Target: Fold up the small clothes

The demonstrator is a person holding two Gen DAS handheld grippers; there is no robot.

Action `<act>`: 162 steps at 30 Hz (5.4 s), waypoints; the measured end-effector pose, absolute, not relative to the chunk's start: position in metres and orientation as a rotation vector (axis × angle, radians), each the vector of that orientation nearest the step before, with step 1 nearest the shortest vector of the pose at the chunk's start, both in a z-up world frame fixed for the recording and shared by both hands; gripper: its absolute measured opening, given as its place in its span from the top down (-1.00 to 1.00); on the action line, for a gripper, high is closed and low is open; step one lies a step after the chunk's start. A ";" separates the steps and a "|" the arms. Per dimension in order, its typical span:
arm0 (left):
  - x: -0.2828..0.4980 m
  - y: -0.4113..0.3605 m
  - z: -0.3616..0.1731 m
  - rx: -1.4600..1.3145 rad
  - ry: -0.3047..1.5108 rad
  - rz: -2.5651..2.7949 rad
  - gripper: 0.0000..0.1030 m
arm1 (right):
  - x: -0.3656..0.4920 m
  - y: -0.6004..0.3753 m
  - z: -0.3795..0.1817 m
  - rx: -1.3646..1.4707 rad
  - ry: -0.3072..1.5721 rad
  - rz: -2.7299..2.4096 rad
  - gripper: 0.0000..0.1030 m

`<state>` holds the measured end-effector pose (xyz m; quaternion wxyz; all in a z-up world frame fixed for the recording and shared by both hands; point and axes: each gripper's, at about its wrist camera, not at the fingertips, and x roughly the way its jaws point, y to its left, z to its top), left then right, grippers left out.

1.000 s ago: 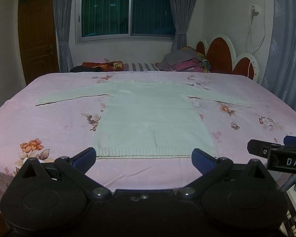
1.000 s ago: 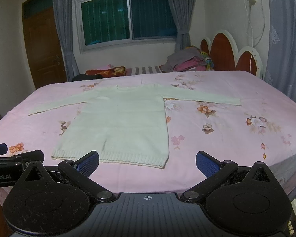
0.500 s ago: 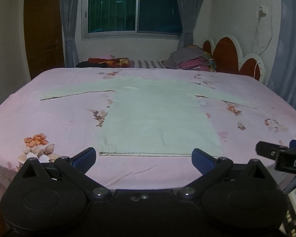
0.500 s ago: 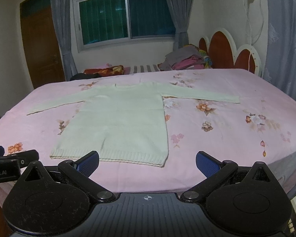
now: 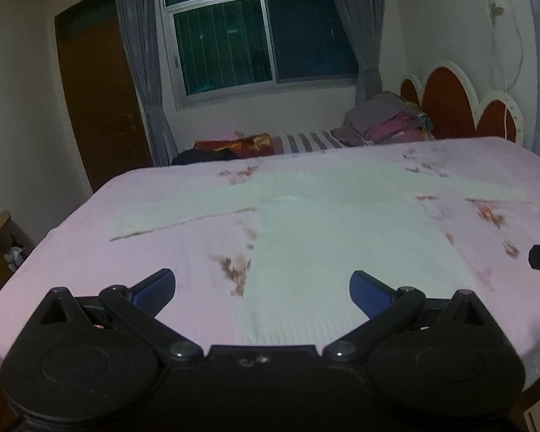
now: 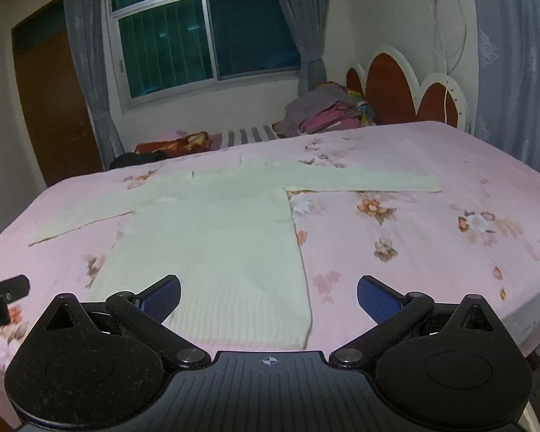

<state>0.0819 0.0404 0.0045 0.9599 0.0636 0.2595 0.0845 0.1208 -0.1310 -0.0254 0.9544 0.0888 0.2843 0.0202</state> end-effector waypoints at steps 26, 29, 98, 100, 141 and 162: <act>0.262 0.046 -0.003 -0.039 0.486 -0.123 -0.99 | 0.302 -0.184 -0.004 0.219 0.471 -0.200 -1.00; 0.285 0.033 -0.012 0.003 0.510 -0.122 -0.99 | 0.323 -0.221 -0.012 0.260 0.445 -0.228 -0.99; 0.394 0.266 -0.101 -0.250 0.800 0.241 -0.99 | 0.568 0.052 -0.166 0.029 0.795 0.426 0.79; 0.402 0.259 -0.099 -0.254 0.790 0.203 -0.99 | 0.565 0.054 -0.170 -0.050 0.780 0.376 -0.47; 0.518 0.187 -0.138 -0.438 0.800 -0.028 0.93 | 0.534 -0.171 -0.167 0.229 0.851 0.108 0.51; 0.513 0.116 -0.125 -0.186 0.741 -0.104 0.35 | 0.547 -0.115 -0.156 0.180 0.772 0.364 0.76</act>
